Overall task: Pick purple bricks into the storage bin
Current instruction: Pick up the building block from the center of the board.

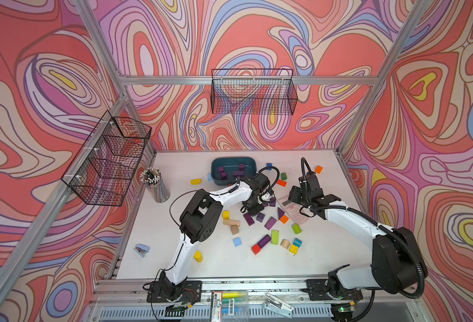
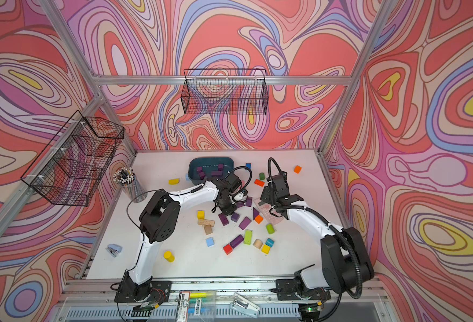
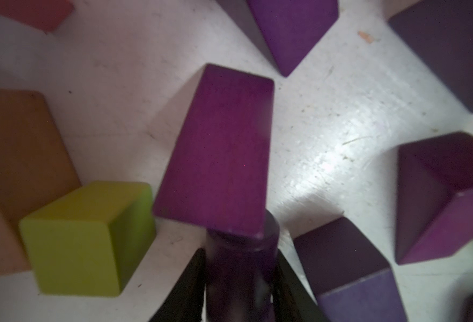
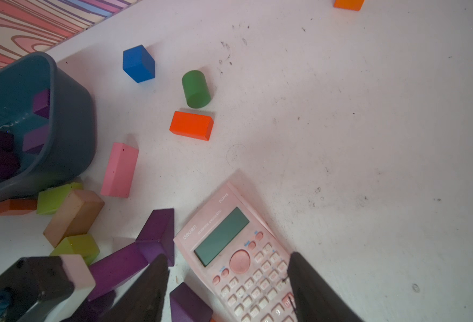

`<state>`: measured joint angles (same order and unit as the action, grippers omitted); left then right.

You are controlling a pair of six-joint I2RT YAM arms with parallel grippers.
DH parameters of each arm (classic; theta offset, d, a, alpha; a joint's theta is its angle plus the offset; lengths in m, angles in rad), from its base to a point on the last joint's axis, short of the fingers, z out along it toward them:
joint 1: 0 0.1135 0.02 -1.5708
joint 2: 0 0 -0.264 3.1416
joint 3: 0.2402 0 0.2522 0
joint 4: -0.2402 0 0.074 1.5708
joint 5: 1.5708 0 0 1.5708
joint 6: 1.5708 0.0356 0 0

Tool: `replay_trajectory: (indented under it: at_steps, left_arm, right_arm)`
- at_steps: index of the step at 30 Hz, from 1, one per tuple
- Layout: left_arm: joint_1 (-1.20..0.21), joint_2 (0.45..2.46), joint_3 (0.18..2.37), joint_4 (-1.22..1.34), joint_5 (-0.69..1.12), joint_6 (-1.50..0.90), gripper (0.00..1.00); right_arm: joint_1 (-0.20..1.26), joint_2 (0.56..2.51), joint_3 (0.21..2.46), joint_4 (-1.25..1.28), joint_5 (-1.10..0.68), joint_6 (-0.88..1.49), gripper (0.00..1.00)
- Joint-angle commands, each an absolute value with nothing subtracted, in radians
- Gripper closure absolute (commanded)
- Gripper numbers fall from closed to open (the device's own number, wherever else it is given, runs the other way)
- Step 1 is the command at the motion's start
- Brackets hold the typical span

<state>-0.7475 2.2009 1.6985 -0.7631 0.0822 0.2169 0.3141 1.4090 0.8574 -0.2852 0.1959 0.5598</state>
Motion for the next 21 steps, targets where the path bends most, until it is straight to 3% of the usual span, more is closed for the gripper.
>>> replay_trajectory:
  at_steps: [1, 7, 21]
  left_arm:
    - [-0.752, 2.234, 1.731, -0.792, 0.071, 0.233, 0.65]
    - [-0.749, 2.217, 1.764, -0.794, 0.051, 0.22, 0.72]
    - [-0.717, 2.108, 1.765, -0.785, 0.058, 0.179, 0.72]
  right_arm:
    - [0.308, 1.387, 0.852, -0.29, 0.2, 0.564, 0.29]
    - [0.309, 1.391, 0.851, -0.29, 0.202, 0.566, 0.29]
    - [0.309, 1.393, 0.854, -0.286, 0.194, 0.575, 0.3]
